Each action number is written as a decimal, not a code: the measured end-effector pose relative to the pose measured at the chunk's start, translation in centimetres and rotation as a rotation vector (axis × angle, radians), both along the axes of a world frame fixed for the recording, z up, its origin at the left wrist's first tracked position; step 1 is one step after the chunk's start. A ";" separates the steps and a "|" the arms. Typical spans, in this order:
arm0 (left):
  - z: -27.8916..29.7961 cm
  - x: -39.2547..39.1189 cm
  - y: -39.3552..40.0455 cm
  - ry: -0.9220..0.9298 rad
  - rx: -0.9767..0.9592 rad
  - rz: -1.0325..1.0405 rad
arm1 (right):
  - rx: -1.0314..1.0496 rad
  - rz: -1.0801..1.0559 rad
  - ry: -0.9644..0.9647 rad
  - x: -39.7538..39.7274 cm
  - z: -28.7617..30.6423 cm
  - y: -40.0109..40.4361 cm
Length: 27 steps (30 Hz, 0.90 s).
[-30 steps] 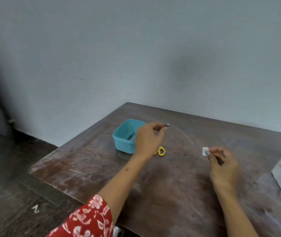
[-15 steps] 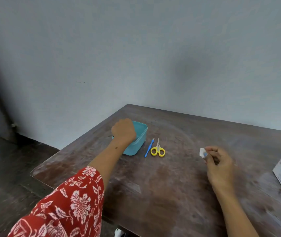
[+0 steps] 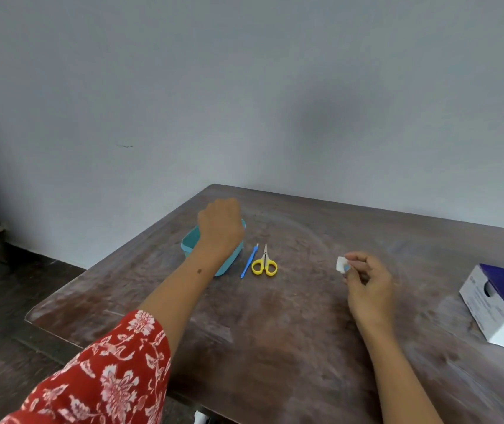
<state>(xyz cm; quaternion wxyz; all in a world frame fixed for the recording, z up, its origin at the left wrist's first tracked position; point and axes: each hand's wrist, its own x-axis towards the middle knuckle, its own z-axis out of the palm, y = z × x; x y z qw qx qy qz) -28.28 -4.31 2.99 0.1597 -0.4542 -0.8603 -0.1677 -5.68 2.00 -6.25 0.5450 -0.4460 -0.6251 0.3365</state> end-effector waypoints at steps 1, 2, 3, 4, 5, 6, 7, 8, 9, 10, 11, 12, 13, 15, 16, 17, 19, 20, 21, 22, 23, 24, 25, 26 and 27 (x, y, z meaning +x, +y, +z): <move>-0.4 0.8 0.3 -0.025 0.016 -0.047 | -0.014 0.007 0.032 0.0 0.1 0.0; -1.1 1.7 0.6 -0.057 0.006 -0.088 | -0.042 0.025 0.091 0.0 0.3 0.0; -2.0 2.6 1.0 -0.082 -0.027 -0.114 | -0.077 0.057 0.174 0.0 0.5 0.0; -2.9 3.3 1.1 -0.082 -0.077 -0.117 | -0.118 0.087 0.261 -0.2 0.7 0.0; -3.8 4.0 1.4 -0.067 -0.131 -0.108 | -0.149 0.102 0.330 -0.2 0.8 0.0; -4.6 4.2 1.6 -0.050 -0.178 -0.091 | -0.173 0.111 0.372 -0.2 0.9 -0.1; -5.4 4.4 1.8 -0.047 -0.205 -0.078 | -0.194 0.123 0.401 -0.2 1.0 -0.2; -5.9 4.6 2.0 -0.060 -0.218 -0.068 | -0.213 0.133 0.425 -0.2 1.0 -0.2; -6.1 4.6 2.0 -0.081 -0.225 -0.058 | -0.236 0.146 0.449 -0.3 1.0 -0.3; -6.1 4.7 2.2 -0.105 -0.230 -0.049 | -0.253 0.153 0.463 -0.3 0.9 -0.3; -6.1 4.8 2.3 -0.130 -0.234 -0.040 | -0.267 0.159 0.475 -0.2 0.9 -0.3; -6.1 5.0 2.3 -0.157 -0.235 -0.035 | -0.280 0.164 0.483 -0.2 1.0 -0.3; -6.0 5.1 2.3 -0.188 -0.233 -0.032 | -0.290 0.171 0.489 -0.2 1.0 -0.2; -5.9 5.6 2.3 -0.243 -0.228 -0.022 | -0.296 0.182 0.493 -0.2 0.9 -0.2; -5.9 5.8 2.2 -0.260 -0.226 -0.017 | -0.297 0.182 0.497 -0.2 0.9 -0.3; -5.9 6.0 2.3 -0.270 -0.223 -0.015 | -0.298 0.182 0.504 -0.3 1.0 -0.4; -5.8 6.5 2.3 -0.287 -0.224 -0.010 | -0.310 0.189 0.518 -0.3 0.9 -0.6; -5.6 6.7 2.3 -0.302 -0.224 -0.008 | -0.317 0.194 0.521 -0.2 0.9 -0.6; -5.3 6.9 2.3 -0.321 -0.225 -0.006 | -0.326 0.195 0.514 -0.2 0.8 -0.6; -5.1 7.1 2.4 -0.343 -0.232 -0.006 | -0.337 0.190 0.495 -0.2 0.8 -0.5; -4.8 7.2 2.5 -0.366 -0.243 -0.006 | -0.347 0.183 0.477 -0.1 0.7 -0.5; -4.6 7.3 2.6 -0.385 -0.253 -0.009 | -0.360 0.182 0.474 -0.1 0.8 -0.4; -4.5 7.4 2.7 -0.401 -0.258 -0.016 | -0.374 0.189 0.498 -0.1 0.9 -0.4; -4.4 7.6 2.8 -0.415 -0.251 -0.028 | -0.384 0.198 0.532 -0.2 1.0 -0.4; -4.4 7.8 3.0 -0.430 -0.232 -0.049 | -0.388 0.203 0.560 -0.1 1.0 -0.4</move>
